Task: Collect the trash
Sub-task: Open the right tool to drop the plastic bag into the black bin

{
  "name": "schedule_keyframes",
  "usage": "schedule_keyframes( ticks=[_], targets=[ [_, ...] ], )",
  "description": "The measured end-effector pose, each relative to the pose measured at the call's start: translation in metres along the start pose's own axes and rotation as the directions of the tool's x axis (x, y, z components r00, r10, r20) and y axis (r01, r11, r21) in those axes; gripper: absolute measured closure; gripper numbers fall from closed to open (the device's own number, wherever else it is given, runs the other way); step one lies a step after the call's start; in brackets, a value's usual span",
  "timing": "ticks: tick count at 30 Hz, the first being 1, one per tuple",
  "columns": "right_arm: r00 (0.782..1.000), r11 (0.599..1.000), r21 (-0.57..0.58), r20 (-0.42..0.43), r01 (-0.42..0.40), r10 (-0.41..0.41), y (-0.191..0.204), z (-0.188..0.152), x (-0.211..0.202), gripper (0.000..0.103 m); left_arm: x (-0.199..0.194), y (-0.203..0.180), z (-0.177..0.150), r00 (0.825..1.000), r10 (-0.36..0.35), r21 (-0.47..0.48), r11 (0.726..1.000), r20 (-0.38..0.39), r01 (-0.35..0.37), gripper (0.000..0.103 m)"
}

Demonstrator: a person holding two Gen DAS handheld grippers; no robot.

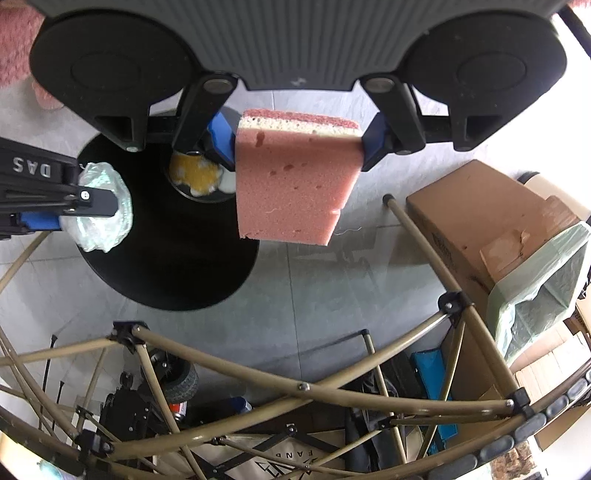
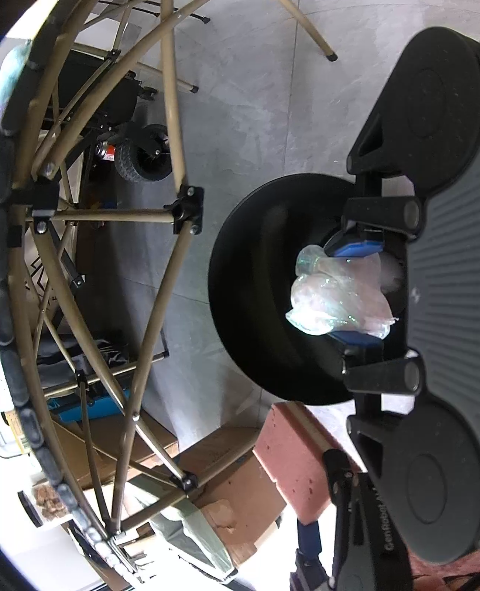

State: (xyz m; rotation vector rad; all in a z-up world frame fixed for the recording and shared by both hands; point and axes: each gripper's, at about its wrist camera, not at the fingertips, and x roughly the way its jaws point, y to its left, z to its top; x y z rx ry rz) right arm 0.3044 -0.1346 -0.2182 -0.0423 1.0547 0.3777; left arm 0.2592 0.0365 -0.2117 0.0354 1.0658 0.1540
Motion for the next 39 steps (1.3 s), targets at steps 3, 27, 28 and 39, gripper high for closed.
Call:
schedule_keyframes(
  ticks=[3,27,28,39],
  targets=[
    [1.000,1.000,0.009,-0.006,0.002,-0.002,0.000,0.007,0.013,0.065,0.008,0.004,0.000,1.000,-0.001,-0.015,1.000,-0.011,0.001,0.033],
    [1.000,1.000,0.004,-0.016,0.024,-0.024,0.005,0.006,0.043,0.061,0.007,0.015,0.004,1.000,0.031,-0.075,0.997,-0.002,-0.031,0.033],
    [1.000,1.000,0.003,-0.015,0.026,-0.026,0.005,0.006,0.043,0.057,0.007,0.015,0.004,1.000,0.030,-0.074,0.997,-0.001,-0.030,0.033],
    [1.000,0.999,0.035,0.006,0.016,-0.016,0.000,0.007,0.042,0.000,0.007,0.016,0.004,0.999,0.032,-0.076,0.997,-0.002,-0.032,0.033]
  ],
)
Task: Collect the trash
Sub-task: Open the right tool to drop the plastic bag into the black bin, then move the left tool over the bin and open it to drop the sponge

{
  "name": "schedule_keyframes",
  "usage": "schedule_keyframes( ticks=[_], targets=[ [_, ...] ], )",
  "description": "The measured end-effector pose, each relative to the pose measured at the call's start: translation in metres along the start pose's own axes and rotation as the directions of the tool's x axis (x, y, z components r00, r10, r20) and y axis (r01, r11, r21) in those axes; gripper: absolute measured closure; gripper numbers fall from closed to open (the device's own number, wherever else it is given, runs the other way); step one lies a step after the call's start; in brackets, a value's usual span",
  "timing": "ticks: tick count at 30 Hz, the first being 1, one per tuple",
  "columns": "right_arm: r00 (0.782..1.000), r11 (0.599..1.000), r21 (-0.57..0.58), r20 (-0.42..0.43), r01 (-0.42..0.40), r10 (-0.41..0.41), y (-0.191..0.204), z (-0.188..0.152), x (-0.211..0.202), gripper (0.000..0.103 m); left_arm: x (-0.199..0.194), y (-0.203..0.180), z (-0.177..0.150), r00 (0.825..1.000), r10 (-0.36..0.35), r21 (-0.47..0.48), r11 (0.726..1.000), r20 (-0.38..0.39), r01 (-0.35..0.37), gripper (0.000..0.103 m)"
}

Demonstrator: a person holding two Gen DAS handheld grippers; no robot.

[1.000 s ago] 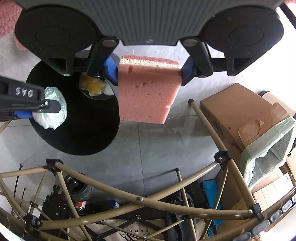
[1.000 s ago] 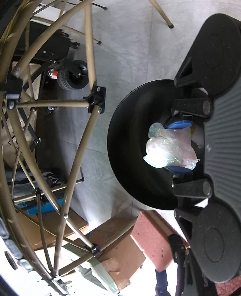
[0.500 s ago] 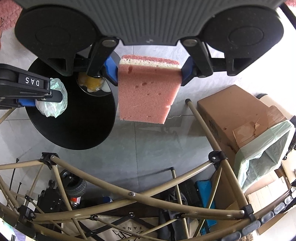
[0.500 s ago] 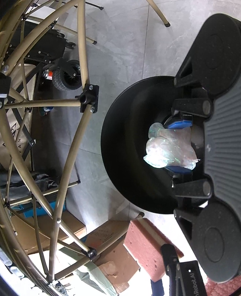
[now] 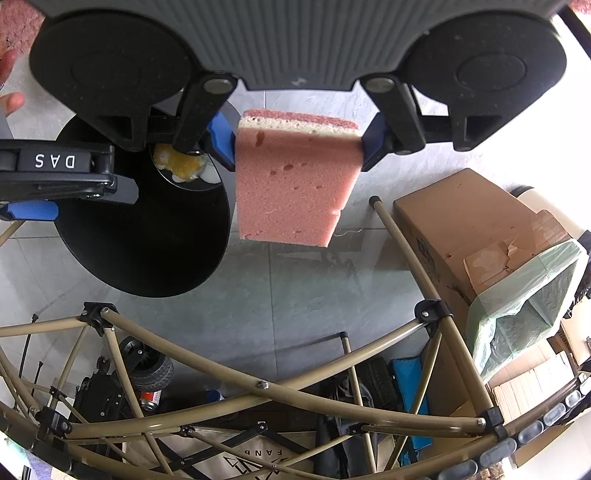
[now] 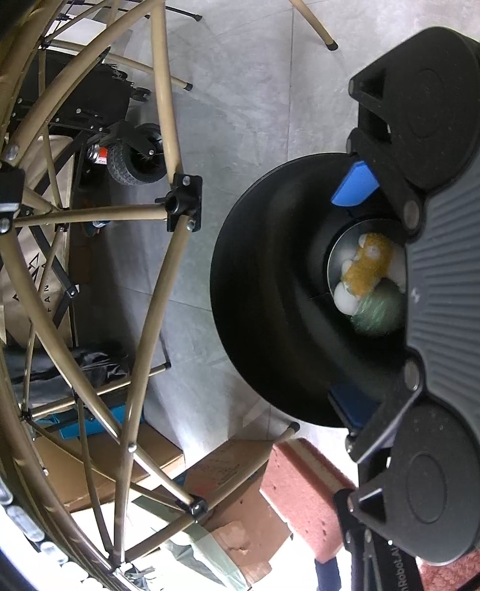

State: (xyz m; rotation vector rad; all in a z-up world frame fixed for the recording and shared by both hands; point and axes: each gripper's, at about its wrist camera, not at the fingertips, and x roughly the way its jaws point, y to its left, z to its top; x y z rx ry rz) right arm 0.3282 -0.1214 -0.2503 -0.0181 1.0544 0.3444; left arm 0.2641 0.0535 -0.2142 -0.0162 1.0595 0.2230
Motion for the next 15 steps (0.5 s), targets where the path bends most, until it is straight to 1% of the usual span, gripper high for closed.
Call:
schedule_keyframes(
  ticks=[15],
  targets=[
    [1.000,1.000,-0.010,-0.010,0.009,-0.009,0.0005,-0.0011,-0.0042,0.000,-0.0028,-0.0014,0.0005,1.000,0.001,-0.001,1.000,0.012,-0.001,0.033]
  ],
)
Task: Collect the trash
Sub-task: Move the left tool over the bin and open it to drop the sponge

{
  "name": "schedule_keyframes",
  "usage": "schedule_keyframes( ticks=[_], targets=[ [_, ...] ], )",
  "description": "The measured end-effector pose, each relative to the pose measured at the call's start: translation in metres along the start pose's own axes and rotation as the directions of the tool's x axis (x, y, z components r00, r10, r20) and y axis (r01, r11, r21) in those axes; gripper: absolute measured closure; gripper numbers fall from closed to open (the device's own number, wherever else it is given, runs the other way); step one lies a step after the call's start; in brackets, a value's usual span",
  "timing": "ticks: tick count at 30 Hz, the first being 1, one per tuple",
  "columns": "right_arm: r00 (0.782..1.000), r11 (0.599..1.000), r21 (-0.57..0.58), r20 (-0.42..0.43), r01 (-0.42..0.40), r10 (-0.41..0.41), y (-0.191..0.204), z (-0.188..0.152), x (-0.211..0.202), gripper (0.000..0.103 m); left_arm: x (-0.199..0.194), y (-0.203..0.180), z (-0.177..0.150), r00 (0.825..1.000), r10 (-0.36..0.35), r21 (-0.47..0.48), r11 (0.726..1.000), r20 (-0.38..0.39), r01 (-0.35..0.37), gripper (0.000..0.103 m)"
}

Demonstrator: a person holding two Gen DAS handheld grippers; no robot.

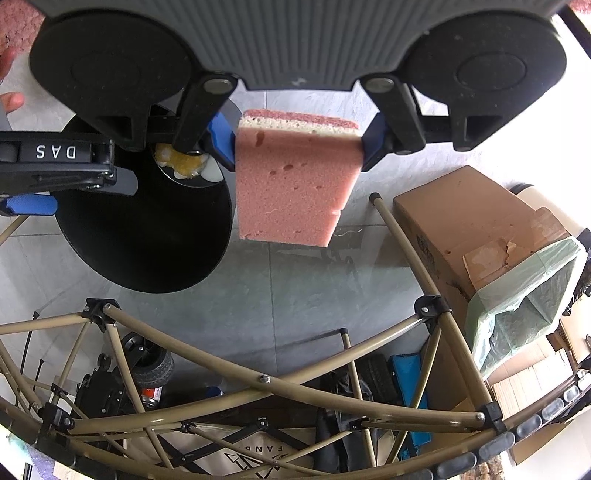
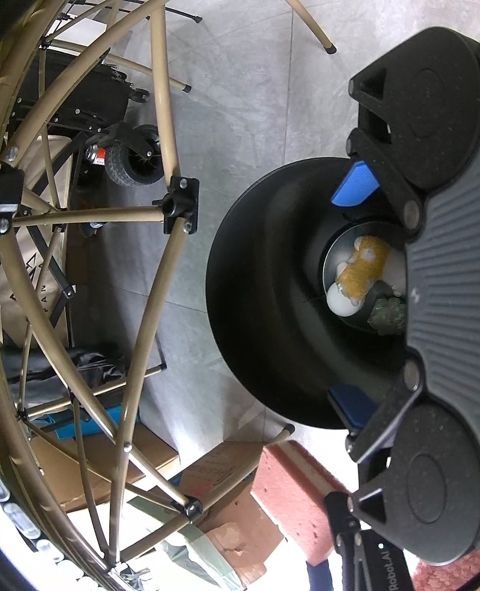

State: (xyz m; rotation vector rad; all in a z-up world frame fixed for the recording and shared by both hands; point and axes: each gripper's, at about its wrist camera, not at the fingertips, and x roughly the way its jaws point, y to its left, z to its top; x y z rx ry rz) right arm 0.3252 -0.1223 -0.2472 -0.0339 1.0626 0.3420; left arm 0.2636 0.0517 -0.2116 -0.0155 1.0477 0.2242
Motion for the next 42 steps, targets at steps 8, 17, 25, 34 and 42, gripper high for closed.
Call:
schedule_keyframes(
  ticks=[8,17,25,34,42],
  targets=[
    [1.000,1.000,0.012,0.028,0.010,-0.011,-0.006,0.002,-0.014,0.000,-0.013,-0.007,0.006,0.998,-0.007,0.002,1.000,0.058,0.007,0.033],
    [0.996,0.996,0.066,0.064,0.052,-0.056,-0.027,0.003,-0.035,0.000,-0.021,-0.029,0.015,0.995,-0.034,0.037,0.999,0.095,0.031,0.033],
    [0.987,0.989,0.114,0.120,0.096,-0.109,-0.054,0.006,-0.067,0.000,-0.015,-0.055,0.018,0.996,-0.056,0.070,0.996,0.068,0.051,0.033],
    [0.976,0.973,0.183,0.143,0.137,-0.164,-0.085,0.001,-0.091,0.000,-0.012,-0.092,0.025,0.993,-0.110,0.092,0.990,0.052,0.105,0.033],
    [0.971,0.960,0.230,0.136,0.160,-0.194,-0.103,-0.003,-0.095,0.000,-0.002,-0.117,0.029,0.991,-0.134,0.090,0.987,0.030,0.130,0.033]
  ],
)
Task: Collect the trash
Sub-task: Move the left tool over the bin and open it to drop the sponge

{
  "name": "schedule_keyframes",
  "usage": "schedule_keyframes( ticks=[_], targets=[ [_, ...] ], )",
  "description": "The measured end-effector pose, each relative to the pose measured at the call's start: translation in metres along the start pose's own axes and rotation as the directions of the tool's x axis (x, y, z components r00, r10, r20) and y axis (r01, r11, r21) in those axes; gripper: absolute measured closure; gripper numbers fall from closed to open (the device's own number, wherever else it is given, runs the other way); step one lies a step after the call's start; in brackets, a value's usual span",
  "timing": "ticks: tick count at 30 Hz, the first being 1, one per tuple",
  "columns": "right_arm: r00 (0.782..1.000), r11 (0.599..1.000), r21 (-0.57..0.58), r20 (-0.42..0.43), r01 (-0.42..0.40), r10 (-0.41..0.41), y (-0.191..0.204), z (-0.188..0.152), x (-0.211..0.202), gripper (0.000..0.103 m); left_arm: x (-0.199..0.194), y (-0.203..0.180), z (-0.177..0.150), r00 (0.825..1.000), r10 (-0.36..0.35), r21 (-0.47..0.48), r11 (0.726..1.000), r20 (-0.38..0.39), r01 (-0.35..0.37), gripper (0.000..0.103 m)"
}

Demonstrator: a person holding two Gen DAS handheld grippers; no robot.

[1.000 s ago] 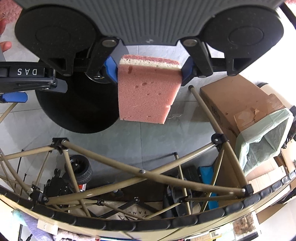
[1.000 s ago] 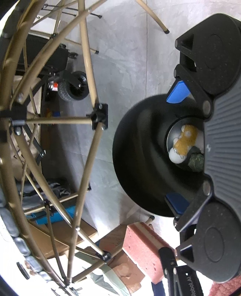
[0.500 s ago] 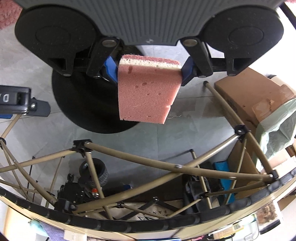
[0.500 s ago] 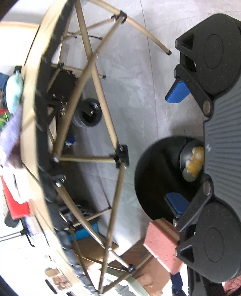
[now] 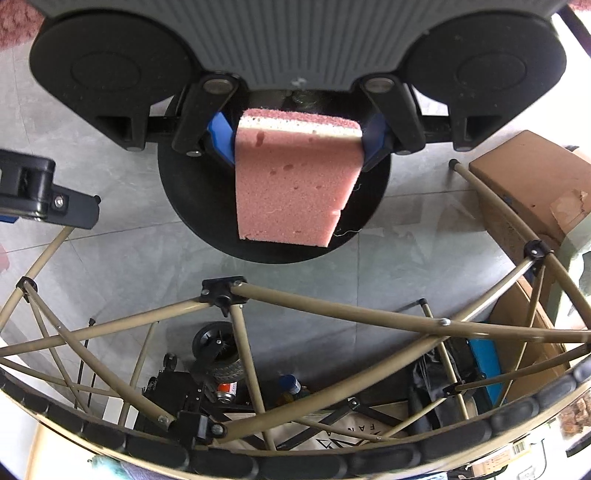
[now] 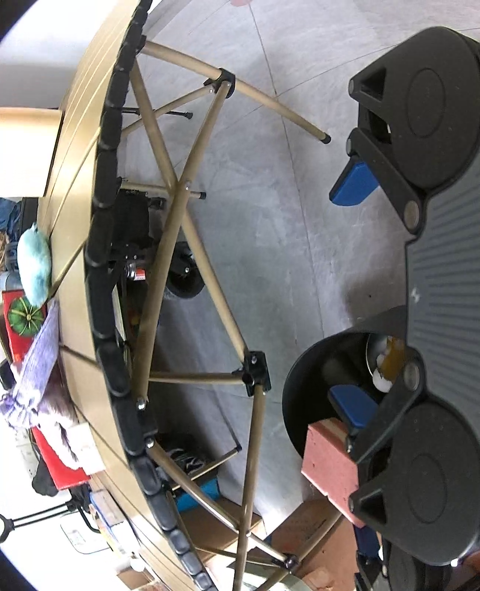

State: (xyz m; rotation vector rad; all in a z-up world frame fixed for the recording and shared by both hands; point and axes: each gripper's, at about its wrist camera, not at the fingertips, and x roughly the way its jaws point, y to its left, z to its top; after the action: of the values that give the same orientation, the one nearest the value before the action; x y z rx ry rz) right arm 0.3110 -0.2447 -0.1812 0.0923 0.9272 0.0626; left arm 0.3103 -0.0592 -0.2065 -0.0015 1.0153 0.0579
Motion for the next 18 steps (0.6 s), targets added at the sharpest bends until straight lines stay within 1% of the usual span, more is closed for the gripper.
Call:
schedule_keyframes(
  ticks=[7,13,18],
  targets=[
    [1.000,0.999,0.025,-0.014,0.028,-0.027,-0.010,-0.003,0.004,0.000,0.018,-0.013,0.005,0.998,-0.023,-0.015,1.000,-0.056,0.022,0.033],
    [0.996,0.995,0.058,-0.050,0.078,-0.075,-0.023,-0.005,0.017,0.000,0.028,-0.023,0.007,0.994,-0.049,-0.027,0.999,-0.097,0.047,0.033],
    [0.996,0.995,0.061,-0.051,0.082,-0.079,-0.025,-0.007,0.019,0.000,0.037,-0.027,0.008,0.990,-0.054,-0.043,0.998,-0.131,0.049,0.033]
  ],
)
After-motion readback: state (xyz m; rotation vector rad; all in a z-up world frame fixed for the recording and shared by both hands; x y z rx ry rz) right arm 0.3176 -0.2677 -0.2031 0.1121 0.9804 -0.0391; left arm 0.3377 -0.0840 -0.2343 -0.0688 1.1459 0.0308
